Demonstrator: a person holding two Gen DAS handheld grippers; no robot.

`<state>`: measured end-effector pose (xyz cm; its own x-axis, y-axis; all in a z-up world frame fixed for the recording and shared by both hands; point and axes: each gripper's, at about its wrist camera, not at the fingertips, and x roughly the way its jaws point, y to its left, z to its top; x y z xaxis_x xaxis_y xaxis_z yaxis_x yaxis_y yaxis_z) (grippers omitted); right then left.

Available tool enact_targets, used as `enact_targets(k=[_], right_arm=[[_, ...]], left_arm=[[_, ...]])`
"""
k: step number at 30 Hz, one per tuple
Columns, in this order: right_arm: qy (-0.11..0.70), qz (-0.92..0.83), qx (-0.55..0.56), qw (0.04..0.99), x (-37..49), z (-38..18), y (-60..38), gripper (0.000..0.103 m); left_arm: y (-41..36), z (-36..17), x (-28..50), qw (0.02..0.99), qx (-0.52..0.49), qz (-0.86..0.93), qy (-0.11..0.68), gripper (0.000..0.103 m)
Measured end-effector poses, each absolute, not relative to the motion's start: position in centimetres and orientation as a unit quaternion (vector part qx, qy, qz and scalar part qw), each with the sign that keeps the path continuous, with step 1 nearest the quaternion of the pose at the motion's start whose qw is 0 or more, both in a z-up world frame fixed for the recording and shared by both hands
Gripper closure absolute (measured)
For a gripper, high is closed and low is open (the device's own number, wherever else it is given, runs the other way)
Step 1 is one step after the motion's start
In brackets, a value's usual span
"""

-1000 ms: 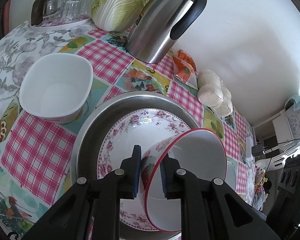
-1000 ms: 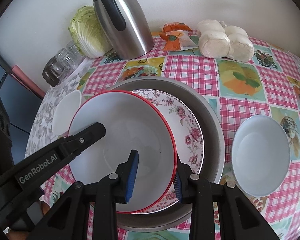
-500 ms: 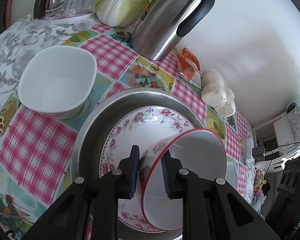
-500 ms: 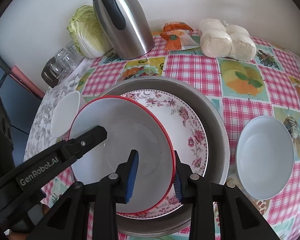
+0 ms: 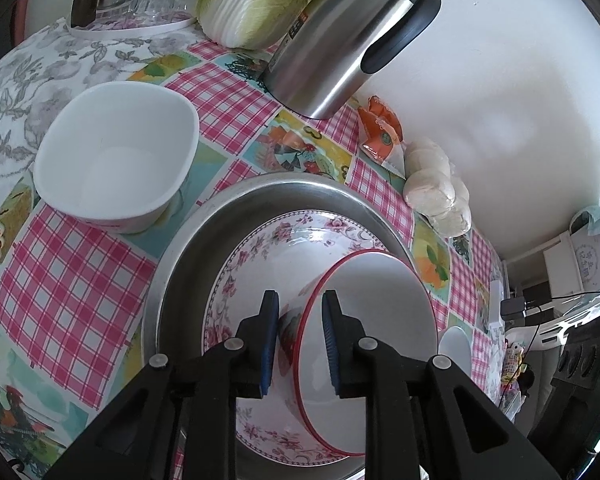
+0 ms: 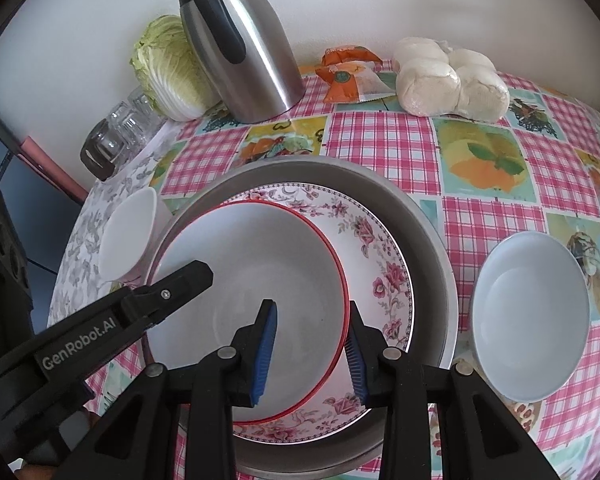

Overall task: Organize plates and bowls
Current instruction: 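Lower the red-rimmed bowl onto the plate inside the basin, then open both tools to release the red-rimmed bowl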

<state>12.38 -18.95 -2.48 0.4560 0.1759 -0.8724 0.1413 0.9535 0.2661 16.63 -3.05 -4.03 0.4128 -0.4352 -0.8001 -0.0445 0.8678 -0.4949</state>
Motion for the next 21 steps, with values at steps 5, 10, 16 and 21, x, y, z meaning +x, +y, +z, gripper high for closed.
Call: enact_targets(k=[5,10,16,21], right_arm=[[0.522,0.009,0.148,0.840,12.3,-2.4,-19.0,0.067],[0.521,0.001,0.143,0.842,12.1,-1.8,-19.3,0.067],[0.503,-0.008,0.133,0.854,11.4,0.1,-19.5,0.056],[0.495,-0.023,0.127,0.859,10.9,1.2,-20.0,0.037]], left_arm=[[-3.0,-3.8,16.6,0.811,-0.224,-0.119,0.527,0.080],[-2.8,-3.0,16.4,0.822,-0.203,-0.110,0.520,0.078],[-2.7,-1.3,15.9,0.841,-0.175,-0.101,0.502,0.066],[-2.3,-0.2,15.4,0.854,-0.157,-0.081,0.490,0.046]])
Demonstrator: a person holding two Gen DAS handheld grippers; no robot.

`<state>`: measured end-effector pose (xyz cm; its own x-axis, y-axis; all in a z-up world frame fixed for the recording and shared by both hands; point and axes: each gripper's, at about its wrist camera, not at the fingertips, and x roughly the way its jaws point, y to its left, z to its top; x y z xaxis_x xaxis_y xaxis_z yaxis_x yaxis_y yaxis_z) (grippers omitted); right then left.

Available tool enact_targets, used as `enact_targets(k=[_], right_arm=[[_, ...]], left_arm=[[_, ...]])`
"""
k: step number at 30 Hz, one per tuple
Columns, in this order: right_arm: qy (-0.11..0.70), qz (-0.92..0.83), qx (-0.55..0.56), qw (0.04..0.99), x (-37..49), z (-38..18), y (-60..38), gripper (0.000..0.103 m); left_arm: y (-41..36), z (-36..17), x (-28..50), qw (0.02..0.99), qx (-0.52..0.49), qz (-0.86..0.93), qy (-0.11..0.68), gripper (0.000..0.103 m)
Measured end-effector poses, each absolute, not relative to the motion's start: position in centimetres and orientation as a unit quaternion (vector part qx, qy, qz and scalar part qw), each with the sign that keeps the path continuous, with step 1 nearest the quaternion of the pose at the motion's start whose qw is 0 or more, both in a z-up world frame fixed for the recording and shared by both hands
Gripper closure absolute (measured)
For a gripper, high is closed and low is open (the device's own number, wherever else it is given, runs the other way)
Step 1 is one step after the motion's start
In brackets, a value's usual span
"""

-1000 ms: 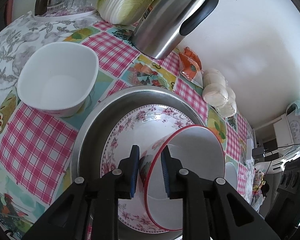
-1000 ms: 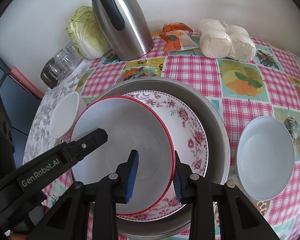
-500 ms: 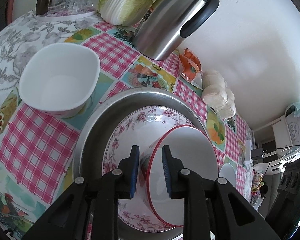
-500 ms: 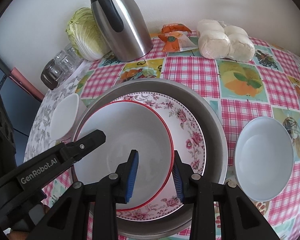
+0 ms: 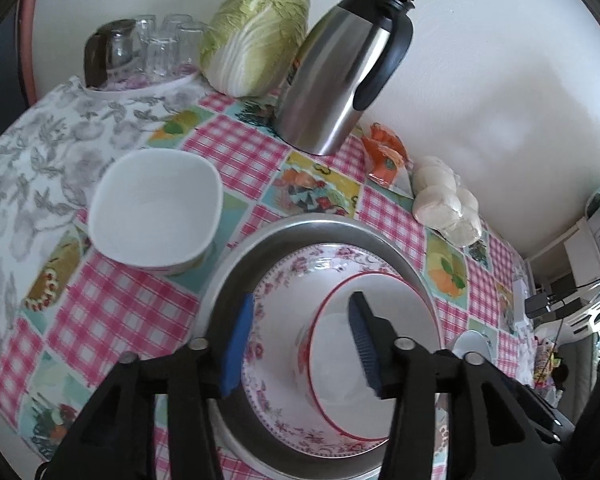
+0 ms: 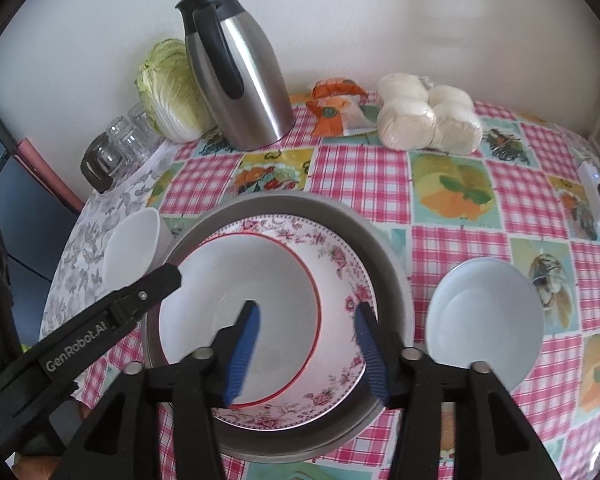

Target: Organize plates and bowls

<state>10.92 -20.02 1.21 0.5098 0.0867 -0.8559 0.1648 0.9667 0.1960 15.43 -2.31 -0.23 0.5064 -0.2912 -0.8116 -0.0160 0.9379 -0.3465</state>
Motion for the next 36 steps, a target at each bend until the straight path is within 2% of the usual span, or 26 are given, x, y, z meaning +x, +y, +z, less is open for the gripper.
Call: enact_targets(k=[6,14,16,23,27,33,36], right_arm=[[0.498,-0.036,0.124,0.858,10.8,1.3,-20.5,0.025],[0.499,-0.040,0.122,0.857,10.7,1.1,-20.6,0.010],[0.497,-0.041,0.122,0.858,10.7,1.1,-20.6,0.009],[0.491,-0.044,0.123,0.862,10.6,1.3,-20.9,0.005],[0.485,-0.043,0.121,0.865,10.6,1.5,-20.9,0.000],[0.477,-0.043,0.120,0.870,10.5,1.7,-20.9,0.000],[0.468,-0.044,0.118,0.875,10.3,1.9,-20.8,0.000]], left_arm=[[-1.9,0.1,15.2,0.859,-0.144,-0.066,0.487,0.037],[-1.8,0.0,15.1,0.860,-0.129,-0.047,0.492,0.034],[-1.6,0.0,15.1,0.861,-0.128,-0.041,0.490,0.023],[-1.4,0.0,15.1,0.863,-0.125,-0.027,0.488,0.021],[-1.2,-0.2,15.1,0.866,-0.117,-0.012,0.487,0.012],[-0.5,-0.1,15.1,0.870,-0.109,0.014,0.480,0.012],[-0.2,0.0,15.1,0.874,-0.102,0.030,0.474,0.002]])
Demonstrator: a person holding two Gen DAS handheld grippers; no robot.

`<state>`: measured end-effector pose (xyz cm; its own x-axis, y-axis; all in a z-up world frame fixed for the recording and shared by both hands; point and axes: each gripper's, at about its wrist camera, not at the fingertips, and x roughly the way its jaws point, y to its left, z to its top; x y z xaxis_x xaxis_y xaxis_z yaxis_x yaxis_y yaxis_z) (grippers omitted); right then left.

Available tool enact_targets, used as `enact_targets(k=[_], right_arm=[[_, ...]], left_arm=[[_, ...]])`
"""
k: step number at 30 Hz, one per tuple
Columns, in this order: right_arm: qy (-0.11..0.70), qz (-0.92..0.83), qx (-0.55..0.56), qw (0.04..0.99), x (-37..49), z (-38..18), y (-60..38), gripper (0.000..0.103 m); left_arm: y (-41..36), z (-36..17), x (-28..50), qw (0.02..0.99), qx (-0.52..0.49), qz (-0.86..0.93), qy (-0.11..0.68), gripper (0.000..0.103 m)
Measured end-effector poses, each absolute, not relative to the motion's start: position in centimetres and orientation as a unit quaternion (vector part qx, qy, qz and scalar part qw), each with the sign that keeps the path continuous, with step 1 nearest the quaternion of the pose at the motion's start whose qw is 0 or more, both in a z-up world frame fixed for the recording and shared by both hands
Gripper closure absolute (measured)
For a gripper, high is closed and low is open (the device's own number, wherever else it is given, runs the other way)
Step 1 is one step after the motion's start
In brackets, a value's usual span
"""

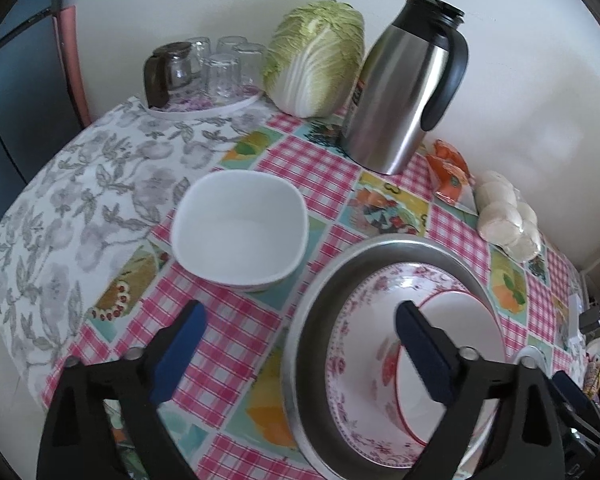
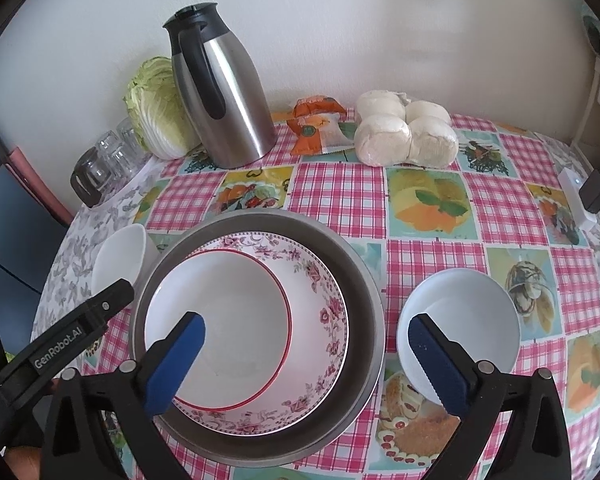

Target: Organize plates and bowls

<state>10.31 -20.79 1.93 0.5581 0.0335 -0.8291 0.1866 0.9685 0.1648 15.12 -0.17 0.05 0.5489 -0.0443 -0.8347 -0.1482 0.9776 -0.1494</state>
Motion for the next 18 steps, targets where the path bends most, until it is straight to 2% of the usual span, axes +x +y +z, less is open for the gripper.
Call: enact_targets(k=[18], right_arm=[[0.401,-0.052,0.117,0.907,9.5,4.2,-19.8,0.000]], left_arm=[[0.7,2.6,15.3,0.911,-0.088,0.040,0.401,0.002]])
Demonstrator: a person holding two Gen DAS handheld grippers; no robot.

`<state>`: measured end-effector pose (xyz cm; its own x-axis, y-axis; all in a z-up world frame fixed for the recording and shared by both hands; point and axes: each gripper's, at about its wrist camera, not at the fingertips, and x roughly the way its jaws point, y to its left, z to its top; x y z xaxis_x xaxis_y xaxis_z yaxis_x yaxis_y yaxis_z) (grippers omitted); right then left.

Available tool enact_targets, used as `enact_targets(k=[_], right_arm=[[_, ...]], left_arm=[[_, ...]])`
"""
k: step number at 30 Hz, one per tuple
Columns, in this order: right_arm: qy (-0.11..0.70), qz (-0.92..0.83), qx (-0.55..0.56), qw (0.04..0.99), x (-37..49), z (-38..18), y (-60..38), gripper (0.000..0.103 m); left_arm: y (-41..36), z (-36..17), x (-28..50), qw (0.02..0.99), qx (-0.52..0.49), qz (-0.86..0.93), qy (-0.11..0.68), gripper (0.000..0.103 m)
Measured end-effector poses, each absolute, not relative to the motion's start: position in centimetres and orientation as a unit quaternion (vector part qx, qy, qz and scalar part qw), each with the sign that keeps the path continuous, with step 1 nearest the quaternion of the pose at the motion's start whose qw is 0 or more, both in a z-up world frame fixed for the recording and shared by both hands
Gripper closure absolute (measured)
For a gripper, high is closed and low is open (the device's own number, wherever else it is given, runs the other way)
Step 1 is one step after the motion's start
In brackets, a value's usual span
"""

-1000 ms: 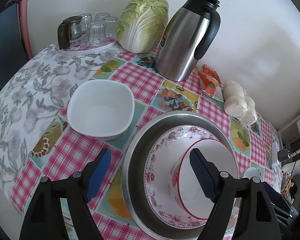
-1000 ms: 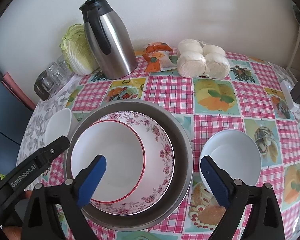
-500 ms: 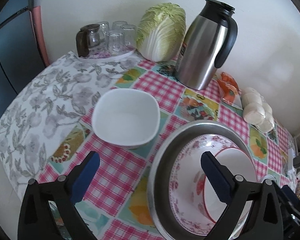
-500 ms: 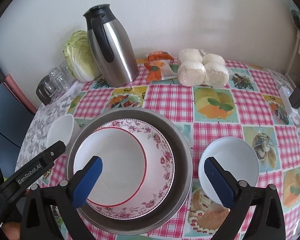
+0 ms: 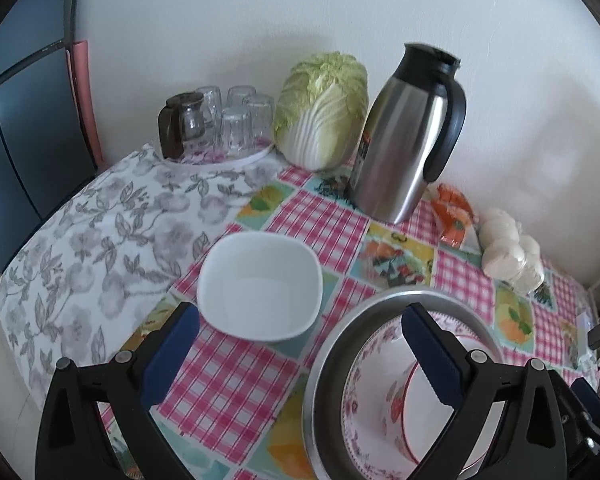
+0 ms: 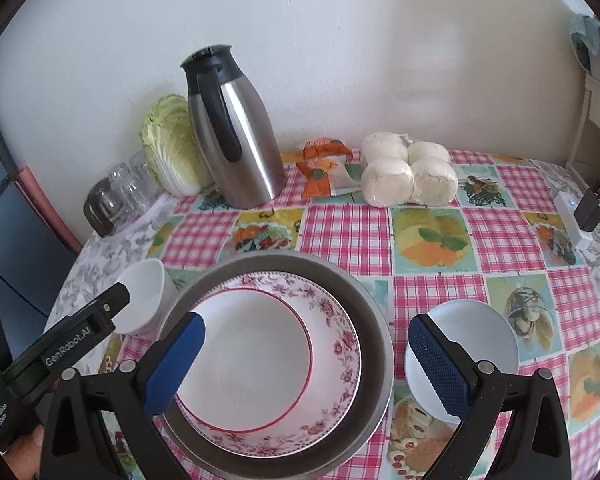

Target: Organize plates and bowls

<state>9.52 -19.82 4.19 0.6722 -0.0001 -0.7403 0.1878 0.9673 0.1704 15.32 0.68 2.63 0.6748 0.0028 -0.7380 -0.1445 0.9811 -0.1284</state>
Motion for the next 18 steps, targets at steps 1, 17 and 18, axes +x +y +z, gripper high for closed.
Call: enact_targets(k=[1,17,18], right_arm=[[0.395,-0.052,0.113,0.910,9.4,4.4,-19.7,0.000],[0.367,-0.069,0.073,0.925,9.2,4.6,-16.5,0.000],[0.367,-0.069,0.074,0.925,9.3,4.6,-16.4,0.000]], left_arm=[[0.8,2.7,15.4,0.912,-0.093,0.040,0.398,0.002],[4.0,2.1,16.5,0.911,-0.130,0.039,0.391,0.002],[4.2,2.2,16.6,0.912,-0.130,0.035,0.388,0.002]])
